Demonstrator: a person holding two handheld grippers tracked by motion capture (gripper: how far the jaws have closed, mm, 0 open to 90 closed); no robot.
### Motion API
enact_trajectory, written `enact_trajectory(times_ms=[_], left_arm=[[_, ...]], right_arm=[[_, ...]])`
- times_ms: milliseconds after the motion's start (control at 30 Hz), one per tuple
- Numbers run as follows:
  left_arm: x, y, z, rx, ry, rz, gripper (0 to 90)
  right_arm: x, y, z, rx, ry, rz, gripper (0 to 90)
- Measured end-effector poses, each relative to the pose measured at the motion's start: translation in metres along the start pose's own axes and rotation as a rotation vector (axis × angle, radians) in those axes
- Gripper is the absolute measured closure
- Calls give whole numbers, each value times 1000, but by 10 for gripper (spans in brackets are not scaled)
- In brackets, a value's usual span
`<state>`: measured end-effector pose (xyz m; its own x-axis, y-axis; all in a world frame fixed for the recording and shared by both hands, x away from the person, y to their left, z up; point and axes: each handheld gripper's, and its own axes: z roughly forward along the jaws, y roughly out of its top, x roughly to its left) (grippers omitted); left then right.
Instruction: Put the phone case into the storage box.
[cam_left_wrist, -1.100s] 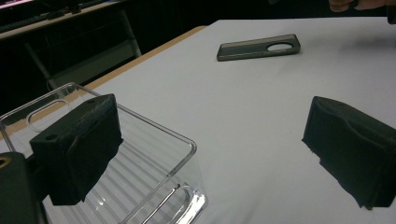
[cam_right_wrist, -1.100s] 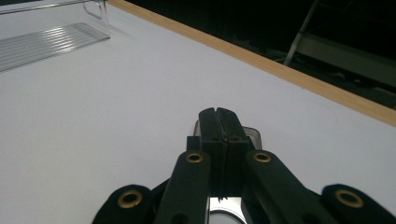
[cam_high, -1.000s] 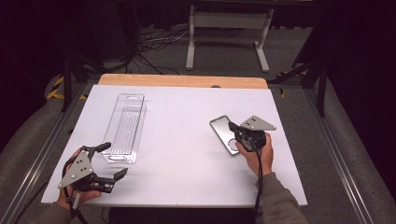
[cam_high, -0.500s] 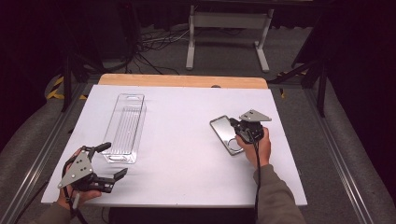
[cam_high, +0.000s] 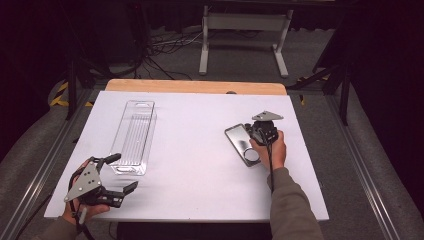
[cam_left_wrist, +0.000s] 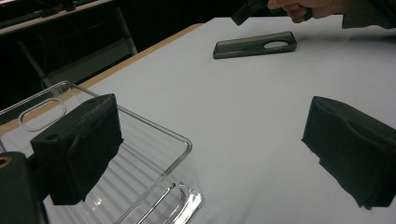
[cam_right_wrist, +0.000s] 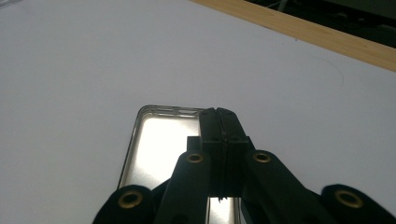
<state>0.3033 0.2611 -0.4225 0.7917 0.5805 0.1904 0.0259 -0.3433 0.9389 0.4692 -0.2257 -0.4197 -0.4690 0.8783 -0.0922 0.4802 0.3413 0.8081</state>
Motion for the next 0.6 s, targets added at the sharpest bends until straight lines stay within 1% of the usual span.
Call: enact_trajectory(times_ms=[33,100,133,233,367,467,500,600], left_arm=[[1,0,0,2,1,7,49],[1,0,0,5,-1,9,49],[1,0,-1,6,-4,9,49],[1,-1,-1,0,-9,3,49],[1,-1,-2,-2,-12,3,49],[0,-1,-1,-2,-20,-10,50],[0,-1,0,-7,-21,-11,50],[-1,-1,-1,-2,-28,-6,50]], right_arm=[[-3,2,6,14,-8,10,900],[-4,3,8,23,-12,13,900],[-6,5,15,46,-15,19,900],[-7,6,21,65,-21,16,900],[-9,8,29,80,-24,33,900],[-10,9,35,97,-33,43,900],[-11,9,37,102,-37,44,900],[-13,8,42,120,-51,51,900]])
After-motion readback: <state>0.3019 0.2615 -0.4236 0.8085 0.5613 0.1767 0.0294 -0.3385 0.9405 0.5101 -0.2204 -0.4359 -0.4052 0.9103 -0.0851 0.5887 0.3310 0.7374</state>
